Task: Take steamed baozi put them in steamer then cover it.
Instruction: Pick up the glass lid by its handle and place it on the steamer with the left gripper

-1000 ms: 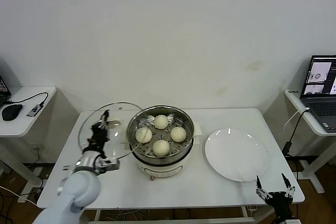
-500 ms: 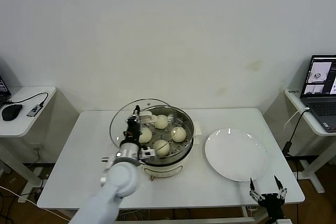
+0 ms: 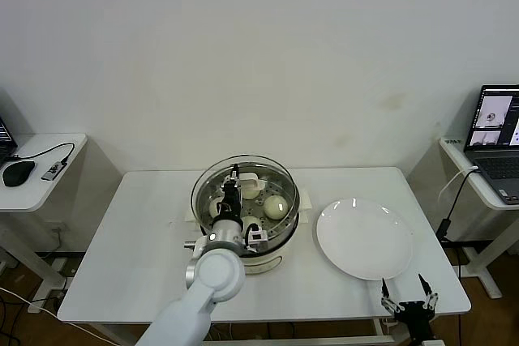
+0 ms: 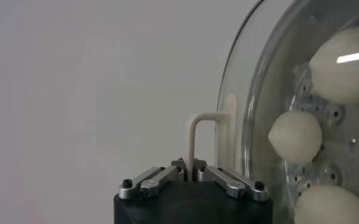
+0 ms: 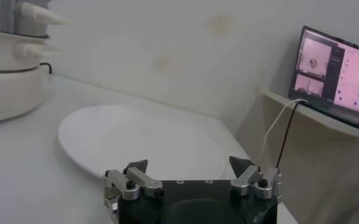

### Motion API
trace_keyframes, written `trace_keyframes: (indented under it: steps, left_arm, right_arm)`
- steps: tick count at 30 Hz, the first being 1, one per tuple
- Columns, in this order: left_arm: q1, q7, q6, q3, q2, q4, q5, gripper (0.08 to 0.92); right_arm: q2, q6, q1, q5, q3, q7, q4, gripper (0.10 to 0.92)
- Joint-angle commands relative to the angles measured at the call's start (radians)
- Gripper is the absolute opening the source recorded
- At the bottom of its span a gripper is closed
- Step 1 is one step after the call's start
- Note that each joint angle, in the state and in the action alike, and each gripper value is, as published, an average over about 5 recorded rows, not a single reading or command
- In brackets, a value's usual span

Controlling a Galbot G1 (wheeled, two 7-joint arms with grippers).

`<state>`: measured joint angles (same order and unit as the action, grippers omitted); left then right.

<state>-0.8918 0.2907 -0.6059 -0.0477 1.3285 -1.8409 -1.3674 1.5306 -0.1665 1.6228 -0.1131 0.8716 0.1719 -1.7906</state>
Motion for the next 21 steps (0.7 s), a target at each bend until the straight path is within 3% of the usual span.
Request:
trace_keyframes:
  steps: [1, 21]
  left_arm:
    - [0.01, 0.024, -0.006, -0.026, 0.037, 0.049, -0.054, 0.149]
    - [0.008, 0.005, 0.005, -0.03, 0.047, 0.095, -0.059, 0.149]
  right_arm:
    - [-0.002, -0.003, -0.001, -0.003, -0.004, 0.002, 0.006, 0.823]
    - [-0.008, -0.016, 0.0, -0.004, -0.004, 0.011, 0.017, 0.823]
